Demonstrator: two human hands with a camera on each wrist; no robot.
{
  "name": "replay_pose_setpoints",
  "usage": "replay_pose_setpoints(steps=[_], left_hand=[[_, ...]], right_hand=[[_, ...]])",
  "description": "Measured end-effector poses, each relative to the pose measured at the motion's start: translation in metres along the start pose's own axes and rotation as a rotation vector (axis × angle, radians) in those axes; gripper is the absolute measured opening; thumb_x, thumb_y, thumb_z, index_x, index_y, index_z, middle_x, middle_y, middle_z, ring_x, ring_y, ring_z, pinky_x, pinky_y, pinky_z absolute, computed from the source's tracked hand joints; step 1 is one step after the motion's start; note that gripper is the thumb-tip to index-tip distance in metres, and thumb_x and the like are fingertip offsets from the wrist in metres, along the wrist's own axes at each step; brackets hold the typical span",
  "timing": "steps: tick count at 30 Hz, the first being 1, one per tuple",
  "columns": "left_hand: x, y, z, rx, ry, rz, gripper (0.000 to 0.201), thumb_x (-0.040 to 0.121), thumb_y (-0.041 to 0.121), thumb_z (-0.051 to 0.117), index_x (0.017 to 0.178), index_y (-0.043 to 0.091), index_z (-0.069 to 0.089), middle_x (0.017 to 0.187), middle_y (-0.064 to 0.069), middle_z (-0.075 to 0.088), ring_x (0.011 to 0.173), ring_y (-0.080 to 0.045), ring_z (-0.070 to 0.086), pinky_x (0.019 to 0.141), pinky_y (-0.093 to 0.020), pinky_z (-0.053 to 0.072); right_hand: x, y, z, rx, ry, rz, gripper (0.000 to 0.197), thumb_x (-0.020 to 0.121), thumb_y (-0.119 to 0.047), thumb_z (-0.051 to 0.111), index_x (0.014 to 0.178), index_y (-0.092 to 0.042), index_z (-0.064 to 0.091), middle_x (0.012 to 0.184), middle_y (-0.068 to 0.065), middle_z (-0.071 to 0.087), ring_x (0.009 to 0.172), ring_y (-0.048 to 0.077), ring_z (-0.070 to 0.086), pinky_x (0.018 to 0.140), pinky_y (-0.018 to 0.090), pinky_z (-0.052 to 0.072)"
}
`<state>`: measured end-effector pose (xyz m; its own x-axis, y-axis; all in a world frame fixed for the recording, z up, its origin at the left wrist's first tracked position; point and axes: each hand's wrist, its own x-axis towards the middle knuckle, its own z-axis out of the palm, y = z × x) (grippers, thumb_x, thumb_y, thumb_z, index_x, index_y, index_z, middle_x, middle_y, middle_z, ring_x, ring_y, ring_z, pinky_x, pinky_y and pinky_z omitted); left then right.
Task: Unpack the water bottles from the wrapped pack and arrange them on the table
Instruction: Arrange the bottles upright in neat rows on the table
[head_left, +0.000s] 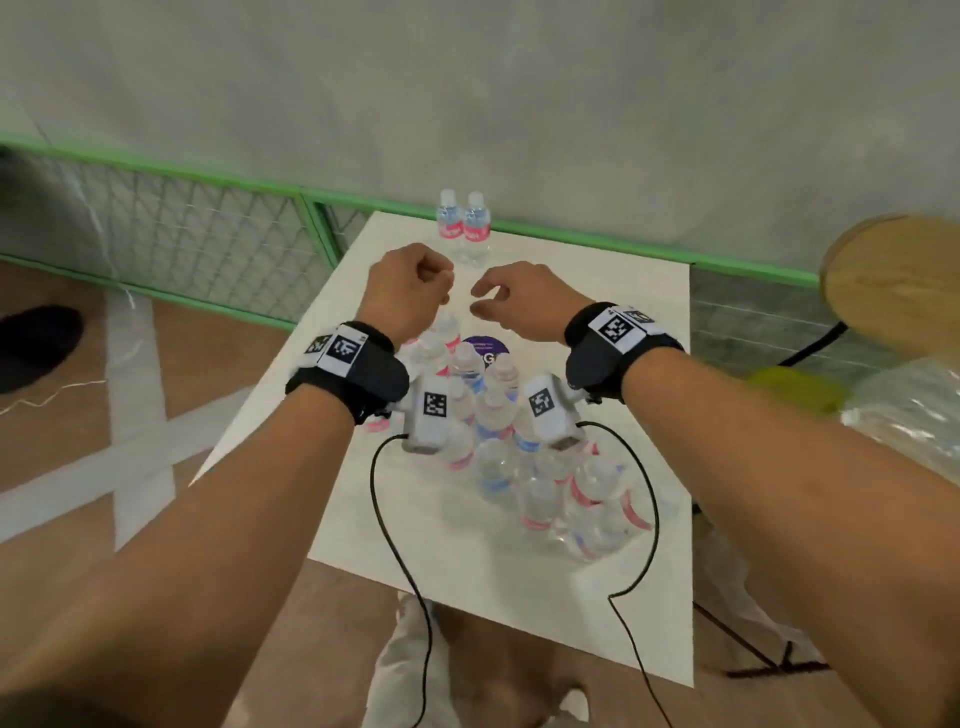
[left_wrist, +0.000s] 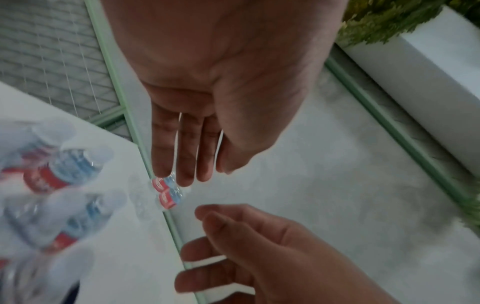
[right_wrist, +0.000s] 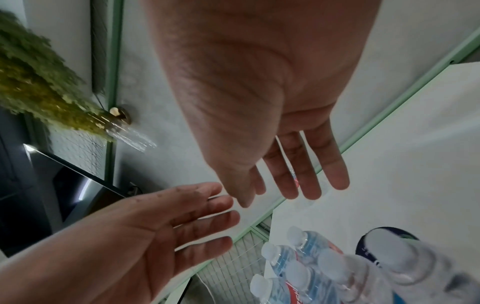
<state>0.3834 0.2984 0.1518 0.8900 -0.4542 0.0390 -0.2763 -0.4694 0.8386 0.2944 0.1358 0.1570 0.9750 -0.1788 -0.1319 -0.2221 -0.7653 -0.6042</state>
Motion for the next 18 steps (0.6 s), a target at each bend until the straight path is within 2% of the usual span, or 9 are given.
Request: replay_pose_setpoints(steps=[4,9,13,18], left_hand=[[0.074,-0.041,-0.029,0.168,-0.08,-0.043,0.012,0.087,0.021,0.066,0.096,0.015,0.071,0.091,-0.003,0.074,0.089,-0.022,0.072,0.081,-0.04,0.06],[0.137,-0.09,-0.033,0.453,-0.3,-0.048,0.031,0.085,0.029,0.075,0.112,0.015,0.069,0.115,-0.004,0.068,0.107,-0.022,0.063,0.085,-0.029,0.049],[0.157,-0.12,-0.028,0.6,-0.51,-0.027,0.045,0.08,0.03,0.08,0.121,0.019,0.065,0.127,-0.004,0.06,0.119,-0.023,0.057,0.095,-0.032,0.048],[0.168,-0.137,-0.024,0.641,-0.578,0.036,0.04,0.075,0.022,0.084,0.112,0.018,0.069,0.116,-0.004,0.066,0.106,-0.024,0.063,0.088,-0.033,0.053]], right_hand=[[0.066,-0.023,0.021,-0.113,-0.039,0.022,0.037,0.093,-0.038,0.063,0.126,-0.021,0.064,0.126,0.004,0.062,0.111,0.022,0.058,0.09,0.028,0.043],[0.13,-0.029,0.057,-0.254,-0.127,0.119,0.044,0.091,-0.033,0.066,0.132,-0.023,0.059,0.133,0.004,0.059,0.118,0.023,0.056,0.097,0.032,0.044],[0.152,-0.024,0.081,-0.359,-0.202,0.152,0.046,0.089,-0.029,0.068,0.132,-0.02,0.057,0.132,0.005,0.057,0.119,0.025,0.054,0.096,0.034,0.046],[0.161,-0.022,0.092,-0.45,-0.219,0.159,0.032,0.089,-0.021,0.062,0.12,-0.015,0.059,0.116,0.01,0.056,0.105,0.03,0.058,0.088,0.038,0.05]])
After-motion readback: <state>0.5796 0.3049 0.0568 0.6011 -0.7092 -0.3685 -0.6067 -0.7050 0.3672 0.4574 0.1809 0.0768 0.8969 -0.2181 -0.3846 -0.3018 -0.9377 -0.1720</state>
